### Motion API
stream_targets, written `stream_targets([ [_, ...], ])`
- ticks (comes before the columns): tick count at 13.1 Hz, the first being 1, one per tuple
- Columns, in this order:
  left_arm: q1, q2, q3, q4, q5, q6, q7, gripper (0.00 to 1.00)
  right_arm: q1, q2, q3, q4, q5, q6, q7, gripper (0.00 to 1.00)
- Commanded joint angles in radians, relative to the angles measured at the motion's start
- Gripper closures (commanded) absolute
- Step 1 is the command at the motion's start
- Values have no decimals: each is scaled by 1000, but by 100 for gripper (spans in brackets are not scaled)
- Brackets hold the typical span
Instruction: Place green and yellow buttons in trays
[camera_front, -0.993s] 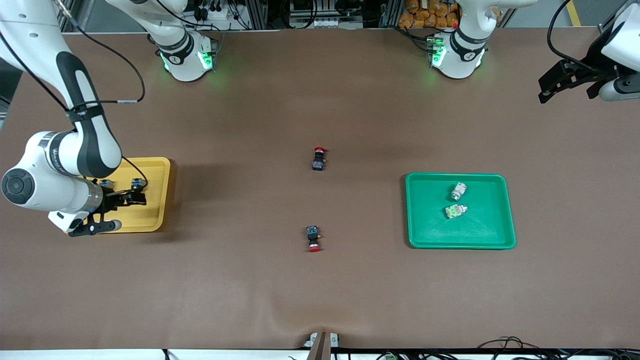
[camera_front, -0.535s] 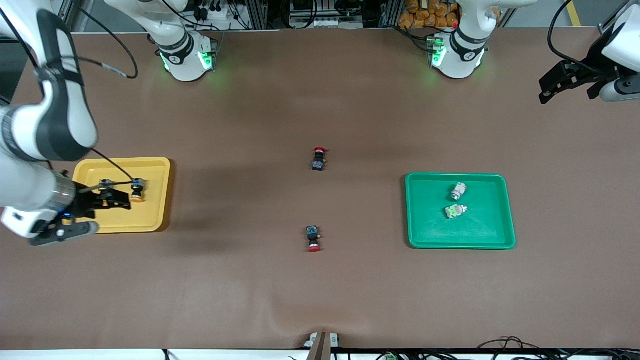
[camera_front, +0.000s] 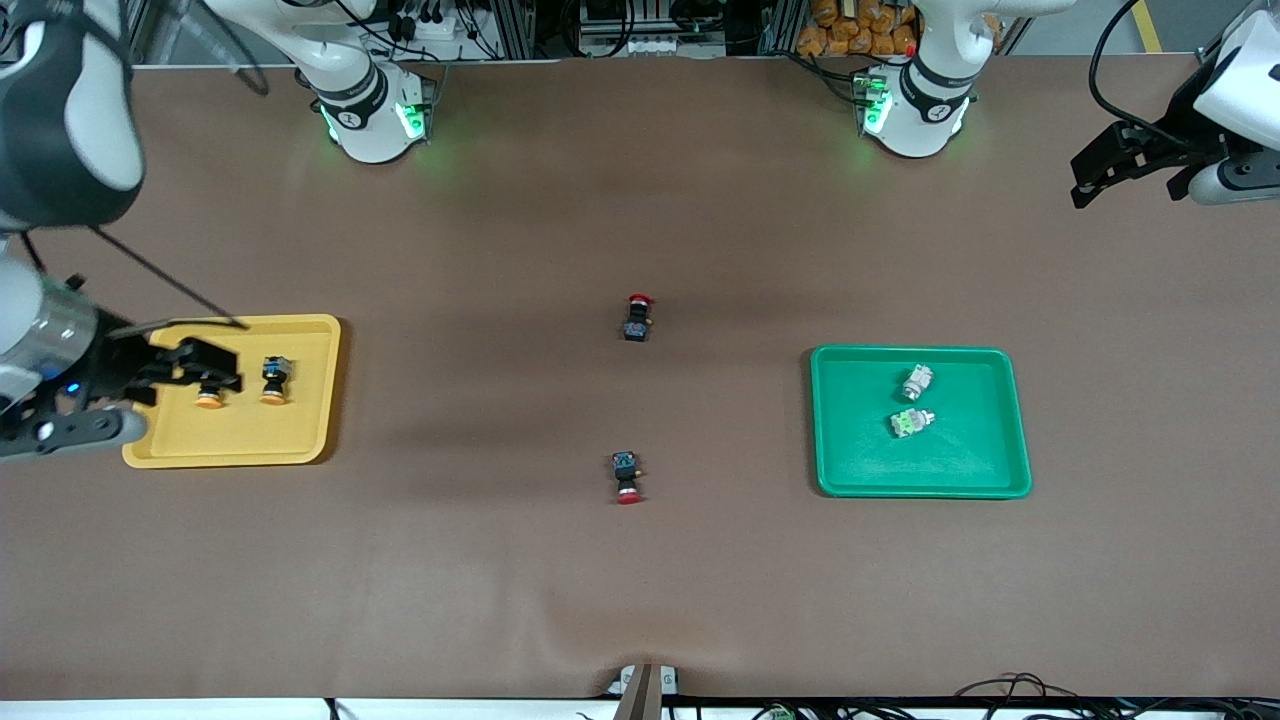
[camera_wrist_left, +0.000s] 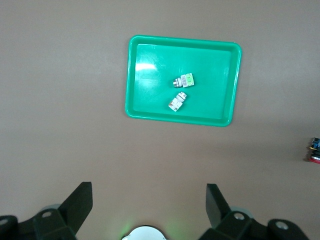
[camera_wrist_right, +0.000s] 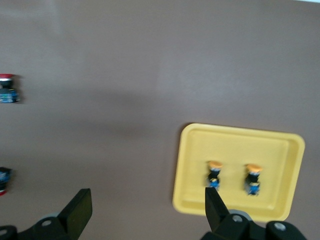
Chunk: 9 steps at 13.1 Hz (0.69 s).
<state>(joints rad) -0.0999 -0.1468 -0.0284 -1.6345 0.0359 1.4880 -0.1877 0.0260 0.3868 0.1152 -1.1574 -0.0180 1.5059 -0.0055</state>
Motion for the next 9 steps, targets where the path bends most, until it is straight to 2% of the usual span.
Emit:
stream_targets([
  [1,6,-16,4,-30,-36,31,14,0,6,9,-2,71,1,-65,32,0],
  [3,8,-30,4,-59,-37,34,14,0,5,-21,-8,99,0,-151,48,0],
  [5,6,-88,4,-141,-36,76,16,0,6,-123,-12,38,-8,-193,84,0],
  [6,6,-114,4,-186,-36,107,14,0,5,-173,-14,-31,-10,-181,84,0],
  [9,5,-108,4,-183,-36,109,17,0,-29,-355,-12,-330,-7,-8,84,0],
])
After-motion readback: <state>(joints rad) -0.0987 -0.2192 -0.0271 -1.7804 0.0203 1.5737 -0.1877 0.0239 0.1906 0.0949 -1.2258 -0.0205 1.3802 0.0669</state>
